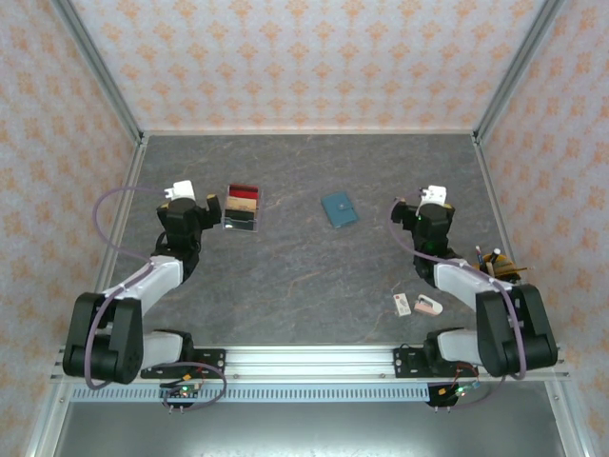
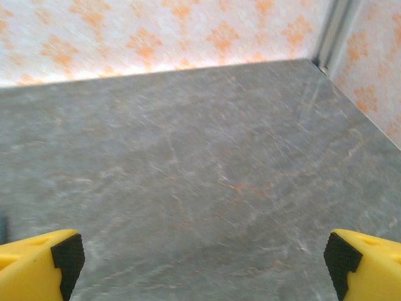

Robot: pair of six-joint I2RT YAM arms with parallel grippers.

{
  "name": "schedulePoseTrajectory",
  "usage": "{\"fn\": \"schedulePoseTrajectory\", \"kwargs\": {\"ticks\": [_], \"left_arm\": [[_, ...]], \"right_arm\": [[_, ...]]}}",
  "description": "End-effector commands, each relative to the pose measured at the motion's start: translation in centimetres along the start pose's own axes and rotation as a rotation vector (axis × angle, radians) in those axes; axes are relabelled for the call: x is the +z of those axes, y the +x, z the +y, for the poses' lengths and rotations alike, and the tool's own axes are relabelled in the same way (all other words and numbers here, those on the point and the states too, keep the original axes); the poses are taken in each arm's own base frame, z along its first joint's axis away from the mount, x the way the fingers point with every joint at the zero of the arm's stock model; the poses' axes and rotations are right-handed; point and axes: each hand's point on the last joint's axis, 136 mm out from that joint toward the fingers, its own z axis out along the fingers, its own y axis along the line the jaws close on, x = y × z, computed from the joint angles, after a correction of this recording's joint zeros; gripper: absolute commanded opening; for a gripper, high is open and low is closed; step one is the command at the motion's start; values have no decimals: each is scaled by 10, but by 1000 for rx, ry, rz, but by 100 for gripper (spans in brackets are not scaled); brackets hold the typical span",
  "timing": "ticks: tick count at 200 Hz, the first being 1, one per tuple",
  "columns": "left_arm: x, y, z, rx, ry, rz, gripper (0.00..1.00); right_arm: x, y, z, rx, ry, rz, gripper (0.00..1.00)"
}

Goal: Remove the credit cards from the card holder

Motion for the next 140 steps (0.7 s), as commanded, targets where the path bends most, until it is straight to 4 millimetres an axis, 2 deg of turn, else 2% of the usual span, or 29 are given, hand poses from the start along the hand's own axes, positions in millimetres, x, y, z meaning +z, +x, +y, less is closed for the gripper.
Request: {"fn": "schedulePoseTrajectory", "kwargs": {"ticks": [1,30,53,99,106,140], "left_arm": [[-15,-3,5,-75,-27,83,100],[-35,-20,-1,-210,9,129,100],[-48,-24,-7,-302,22,226,100],[-64,-28,-34,-334,160,343,100],[-65,-27,-40,-345,190,355,100],[-70,-14,-51,-356,247,429,100]], "right_arm": [[-11,-14,7,57,28,68,100],[-17,-18,41,146,-41,152,100],[-9,-4,70,277,-108,295,100],[9,23,144,284,-247,499,100],[14,27,152,282,-247,520,100],[42,50,169,254,-145,627,85]]}}
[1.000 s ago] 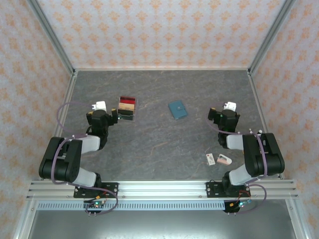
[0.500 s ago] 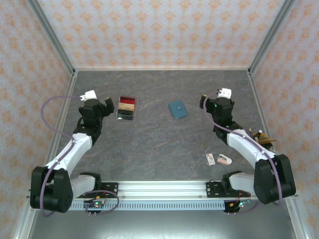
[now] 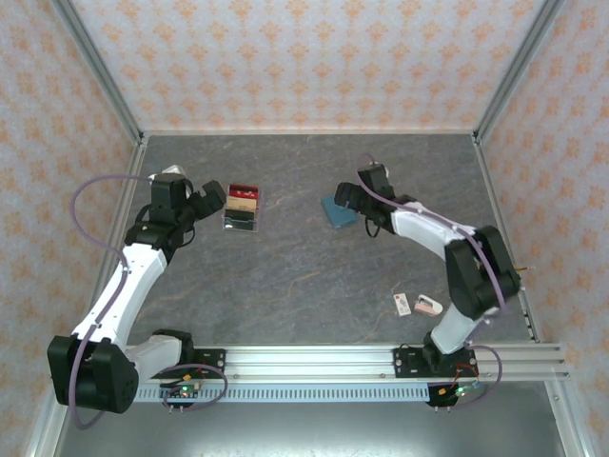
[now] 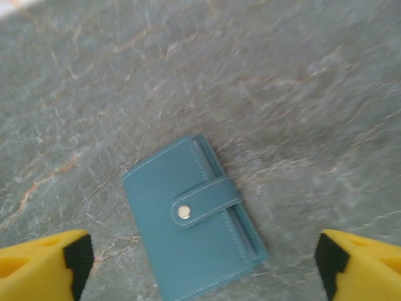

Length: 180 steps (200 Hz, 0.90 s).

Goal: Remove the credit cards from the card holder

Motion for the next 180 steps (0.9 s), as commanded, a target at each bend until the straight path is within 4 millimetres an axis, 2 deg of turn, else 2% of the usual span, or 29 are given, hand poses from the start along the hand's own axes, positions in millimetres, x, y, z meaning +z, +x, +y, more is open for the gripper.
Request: {"fn": "schedulePoseTrajectory", "kwargs": {"ticks": [1,32,62,87,102,140,180], "left_arm": [[-2,24,-9,-27,50,120,100],[4,38,-25,-68,143,178,100],[6,48,-33,-66,167,220,100],[7,59,-41,-52,181,261,100],[7,65,-47,-54,195,288,100],[14,82,-60,-71,229,364,100],[22,115,-73,-82,266,470,100]], "right_arm": [[16,7,0,45,80,83,85],[41,6,-6,-6,226,113,74],[54,8,-6,-29,260,134,67],[65,18,-7,-28,282,189,58],[68,25,-3,-22,273,212,56],[59,51,-3,-33,300,257,54],[31,105,-3,-49,350,311,54]]}}
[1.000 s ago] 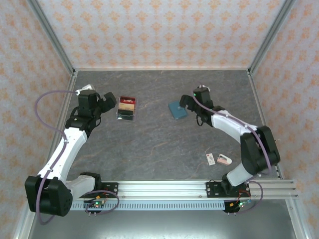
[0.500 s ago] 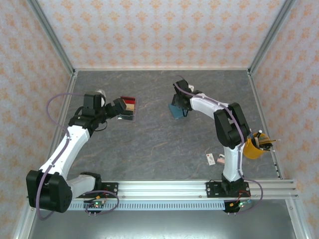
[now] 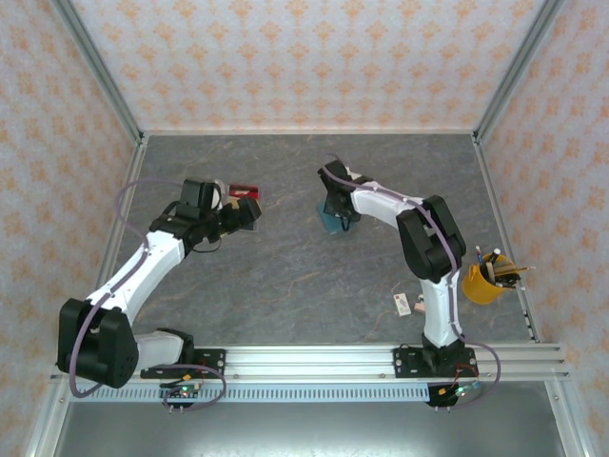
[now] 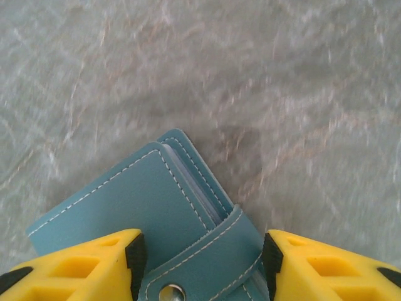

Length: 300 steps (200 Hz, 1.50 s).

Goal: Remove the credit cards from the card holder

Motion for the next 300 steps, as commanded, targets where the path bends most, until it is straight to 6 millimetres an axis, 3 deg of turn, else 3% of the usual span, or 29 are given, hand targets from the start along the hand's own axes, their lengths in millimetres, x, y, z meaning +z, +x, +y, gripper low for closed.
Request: {"fn": "schedulePoseTrajectory", "kwargs": {"ticks": [1,25,43,85,103,140,181,218,248,300], "left_arm": [[12,18,-9,-20,49,68,100],[27,36,-7,-43,49,107,100],[37,47,-8,-62,56,122,100],[55,79,-23,-94,124,208,100],[64,90,-30,-134,178,255,100],[76,105,-37,-163,200,308,94],[87,116,-42,-174,202,352,69],[102,124,-51,-144,192,391,54],[111,129,-58,-120,195,407,50],[122,135,-51,-118,167,429,47]], "right_arm": [[-12,58,-16,-23,91,95,54],[-29,102,-3,-52,64,127,54],[-40,118,4,-50,19,150,54],[-84,101,18,-68,-182,152,57],[-93,98,16,-84,-230,174,58],[-87,114,18,-132,-291,298,52],[-82,127,13,-192,-297,362,44],[-69,139,8,-207,-292,396,34],[-59,143,10,-210,-294,416,30],[-49,142,10,-212,-285,410,30]]}}
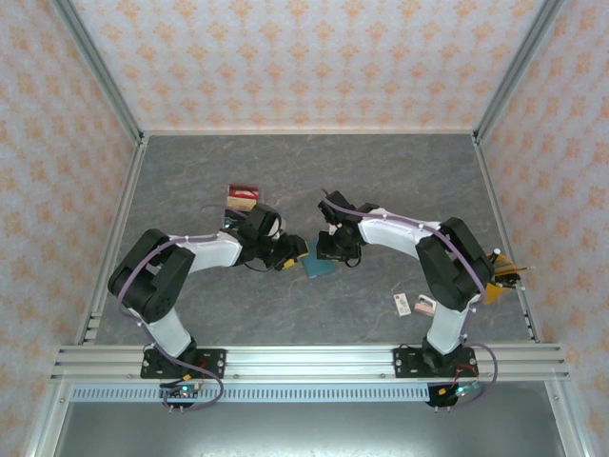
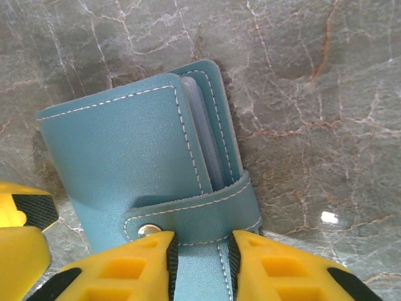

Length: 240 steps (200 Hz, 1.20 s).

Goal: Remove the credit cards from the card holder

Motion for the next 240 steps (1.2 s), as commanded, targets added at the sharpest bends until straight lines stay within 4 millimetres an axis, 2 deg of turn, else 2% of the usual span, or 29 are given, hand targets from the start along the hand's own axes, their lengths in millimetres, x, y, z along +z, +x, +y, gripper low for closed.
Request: {"fn": "schedulePoseTrajectory", "kwargs": {"ticks": [1,67,106,143,180,198,219,240], "left_arm": [[3,-4,-7,30,18,-2,47],[14,-5,-3,21,20,19,39],[19,-6,-5,24,33,32,39],[20,-7,-27,56,147,36,39],[13,-10,-51,105,272,13,36],[8,-11,-60,124,316,-1,33],[3,-10,-62,142,323,-13,28],[2,-10,-61,158,306,-18,15]], "right_arm": [[14,-1,-7,-6,18,14,30],[20,1,-14,2,18,25,26],[22,3,-17,8,21,28,25],[24,4,-18,23,-5,30,25],[18,0,-13,51,-84,11,25],[11,-4,-9,64,-130,-10,25],[1,-9,-3,72,-183,-39,26],[-10,-14,-2,70,-190,-75,27]]}}
